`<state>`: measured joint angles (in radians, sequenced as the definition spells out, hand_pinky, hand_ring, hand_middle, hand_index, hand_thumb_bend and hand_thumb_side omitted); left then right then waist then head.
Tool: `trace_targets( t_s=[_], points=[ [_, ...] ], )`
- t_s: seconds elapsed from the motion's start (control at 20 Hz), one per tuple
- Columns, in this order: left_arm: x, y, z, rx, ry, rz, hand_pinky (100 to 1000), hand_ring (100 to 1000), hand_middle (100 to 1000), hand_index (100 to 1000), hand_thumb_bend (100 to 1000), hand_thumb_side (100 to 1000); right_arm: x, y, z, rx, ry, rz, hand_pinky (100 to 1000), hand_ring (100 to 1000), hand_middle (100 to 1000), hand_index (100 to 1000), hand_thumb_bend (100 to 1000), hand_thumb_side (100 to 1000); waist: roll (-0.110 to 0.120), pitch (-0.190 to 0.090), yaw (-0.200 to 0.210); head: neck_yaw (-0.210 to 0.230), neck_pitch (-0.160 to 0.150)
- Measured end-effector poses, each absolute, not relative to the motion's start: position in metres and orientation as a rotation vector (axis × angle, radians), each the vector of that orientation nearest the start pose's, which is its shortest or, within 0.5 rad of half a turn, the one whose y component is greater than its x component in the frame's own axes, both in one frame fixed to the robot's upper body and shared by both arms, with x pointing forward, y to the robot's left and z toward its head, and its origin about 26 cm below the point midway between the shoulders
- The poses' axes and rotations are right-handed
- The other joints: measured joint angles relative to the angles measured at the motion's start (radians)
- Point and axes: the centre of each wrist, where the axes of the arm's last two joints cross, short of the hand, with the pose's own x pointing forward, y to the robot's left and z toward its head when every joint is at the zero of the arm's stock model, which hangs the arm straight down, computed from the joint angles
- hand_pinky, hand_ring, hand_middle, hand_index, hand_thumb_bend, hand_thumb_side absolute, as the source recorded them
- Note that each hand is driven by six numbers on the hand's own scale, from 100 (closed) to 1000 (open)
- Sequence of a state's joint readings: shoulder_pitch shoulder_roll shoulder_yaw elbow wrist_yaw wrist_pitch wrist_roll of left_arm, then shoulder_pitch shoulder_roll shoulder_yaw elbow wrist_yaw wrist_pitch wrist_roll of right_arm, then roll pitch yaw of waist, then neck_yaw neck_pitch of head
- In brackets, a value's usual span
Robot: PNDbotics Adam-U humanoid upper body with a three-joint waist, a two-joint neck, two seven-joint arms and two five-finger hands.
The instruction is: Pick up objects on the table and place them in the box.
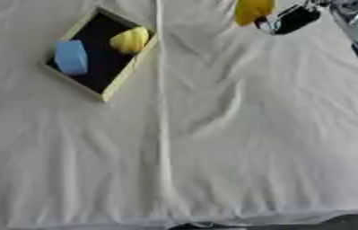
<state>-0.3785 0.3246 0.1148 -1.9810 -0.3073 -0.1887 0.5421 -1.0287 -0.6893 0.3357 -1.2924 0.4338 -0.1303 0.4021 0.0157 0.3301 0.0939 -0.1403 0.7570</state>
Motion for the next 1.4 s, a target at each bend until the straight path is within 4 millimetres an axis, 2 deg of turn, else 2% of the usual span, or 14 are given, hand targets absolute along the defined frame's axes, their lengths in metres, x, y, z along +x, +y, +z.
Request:
trace_targets(
  t_s=[0.2,0.4,0.55,0.9,1.15,1.4],
  points=[
    [0.308,0.28,0.23,-1.01,3.371,-0.229,787,760,688,891,156,433,0.44,-0.215,0.331,-0.746,-1.872,1.601,836,717,475,577,100,100,0.0,0.0,0.013,-0.01,0.0],
    [0.309,0.276,0.234,-0.972,3.366,-0.225,787,760,688,891,158,434,0.453,-0.175,0.323,-0.7,-1.896,1.64,837,719,475,576,100,100,-0.008,0.007,0.038,-0.029,-0.004],
    [0.311,0.271,0.239,-0.924,3.36,-0.23,787,760,689,891,159,434,0.464,-0.157,0.313,-0.694,-1.902,1.645,839,721,474,576,100,100,-0.016,0.025,0.061,-0.046,-0.018],
    [0.313,0.263,0.25,-0.842,3.341,-0.241,787,761,690,891,163,431,0.484,-0.131,0.285,-0.72,-1.891,1.686,838,730,482,581,100,100,-0.033,0.058,0.111,-0.084,-0.047],
    [0.314,0.259,0.256,-0.8,3.332,-0.238,787,760,691,891,163,432,0.494,-0.126,0.265,-0.748,-1.867,1.735,839,738,490,590,100,100,-0.038,0.069,0.126,-0.099,-0.057],
    [0.315,0.256,0.256,-0.776,3.334,-0.24,787,756,691,891,161,435,0.5,-0.125,0.256,-0.768,-1.871,1.74,842,754,516,617,100,100,-0.038,0.074,0.131,-0.105,-0.064]
  ],
)
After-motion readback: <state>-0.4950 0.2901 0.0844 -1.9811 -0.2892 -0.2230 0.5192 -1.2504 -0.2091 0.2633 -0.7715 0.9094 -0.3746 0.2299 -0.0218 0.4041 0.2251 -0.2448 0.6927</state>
